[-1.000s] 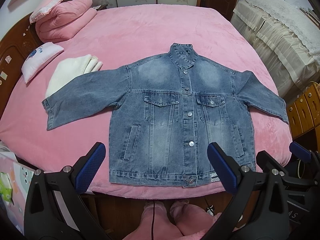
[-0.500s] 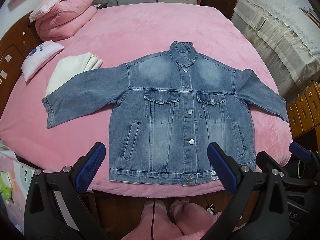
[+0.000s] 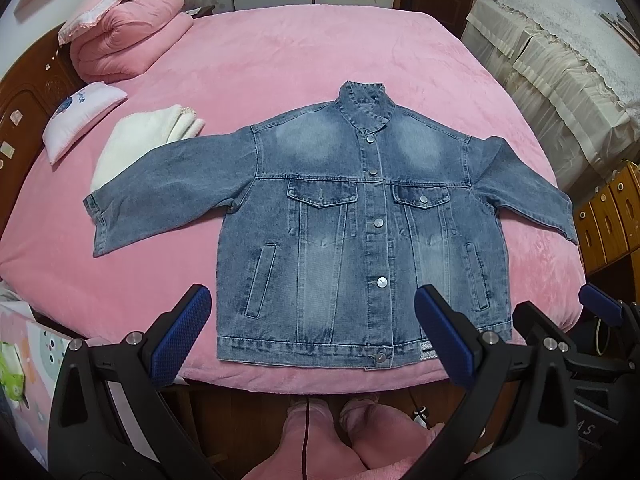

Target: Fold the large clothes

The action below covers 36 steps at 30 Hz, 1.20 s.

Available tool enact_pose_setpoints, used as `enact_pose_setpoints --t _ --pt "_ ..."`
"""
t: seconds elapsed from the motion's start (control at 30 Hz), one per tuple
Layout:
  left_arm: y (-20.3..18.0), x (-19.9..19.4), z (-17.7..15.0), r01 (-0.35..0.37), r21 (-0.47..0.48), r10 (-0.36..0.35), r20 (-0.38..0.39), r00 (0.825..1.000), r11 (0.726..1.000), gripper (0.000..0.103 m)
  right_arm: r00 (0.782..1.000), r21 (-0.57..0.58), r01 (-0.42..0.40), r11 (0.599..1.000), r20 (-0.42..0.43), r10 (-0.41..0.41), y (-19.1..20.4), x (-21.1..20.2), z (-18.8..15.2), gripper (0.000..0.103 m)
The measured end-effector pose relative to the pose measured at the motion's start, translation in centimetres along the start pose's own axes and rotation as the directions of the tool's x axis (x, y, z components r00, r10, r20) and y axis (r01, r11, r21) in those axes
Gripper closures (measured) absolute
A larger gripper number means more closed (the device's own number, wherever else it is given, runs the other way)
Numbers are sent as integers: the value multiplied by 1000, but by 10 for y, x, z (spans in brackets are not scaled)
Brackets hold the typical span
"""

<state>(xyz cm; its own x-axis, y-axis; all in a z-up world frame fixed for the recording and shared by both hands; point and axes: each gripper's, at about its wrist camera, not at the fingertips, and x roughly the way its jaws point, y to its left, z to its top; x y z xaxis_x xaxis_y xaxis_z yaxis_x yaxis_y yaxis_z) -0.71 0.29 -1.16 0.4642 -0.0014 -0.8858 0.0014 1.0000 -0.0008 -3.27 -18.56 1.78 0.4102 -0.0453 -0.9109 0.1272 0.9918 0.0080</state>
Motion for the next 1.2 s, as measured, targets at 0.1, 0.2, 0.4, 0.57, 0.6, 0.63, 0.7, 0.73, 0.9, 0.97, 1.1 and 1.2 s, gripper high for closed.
enact_pose_setpoints --t 0.1,0.2,0.4,0.57,0.6,0.63,0.7,0.73,0.9,0.97,1.1,1.2 --pt "-3 2 -2 -1 -5 1 -2 1000 1000 2 1000 4 0 1000 -1 0 -4 0 0 2" --pt "-5 4 -2 -1 -13 1 -9 1000 1000 2 1000 4 0 1000 -2 0 -6 0 0 2" --pt "-13 1 0 -9 -25 9 -13 1000 1000 2 1000 -3 -2 1000 -4 2 -13 -2 7 2" --pt "-20 -2 0 -22 -41 21 -12 1000 999 2 1000 -17 -7 1000 -5 7 -22 -1 10 2" --pt "-22 -3 -1 -26 -42 26 -12 1000 999 2 1000 -22 -9 1000 -7 9 -24 -1 12 2" --pt "-25 -4 -2 -31 -42 31 -10 999 999 2 1000 -25 -10 1000 -7 10 -25 -1 13 2" --pt "-30 -6 -3 -37 -40 37 -5 999 999 2 1000 -32 -13 999 -8 13 -28 0 15 2" --pt "-33 -8 -4 -40 -38 40 -2 999 998 2 1000 -36 -15 999 -9 15 -30 0 16 2" --pt "-43 -10 -13 -55 -41 55 -6 998 998 2 999 -50 -30 998 -28 29 -39 6 16 2" --pt "-42 -6 -21 -53 -50 51 -27 998 997 2 998 -46 -48 998 -44 46 -44 11 15 2" --pt "-31 9 -35 -54 -72 47 -103 994 996 2 990 -10 -92 996 -104 91 -51 32 11 2" --pt "-7 18 -45 -63 -143 41 -149 988 988 2 985 9 -105 994 -134 105 -49 52 10 2"
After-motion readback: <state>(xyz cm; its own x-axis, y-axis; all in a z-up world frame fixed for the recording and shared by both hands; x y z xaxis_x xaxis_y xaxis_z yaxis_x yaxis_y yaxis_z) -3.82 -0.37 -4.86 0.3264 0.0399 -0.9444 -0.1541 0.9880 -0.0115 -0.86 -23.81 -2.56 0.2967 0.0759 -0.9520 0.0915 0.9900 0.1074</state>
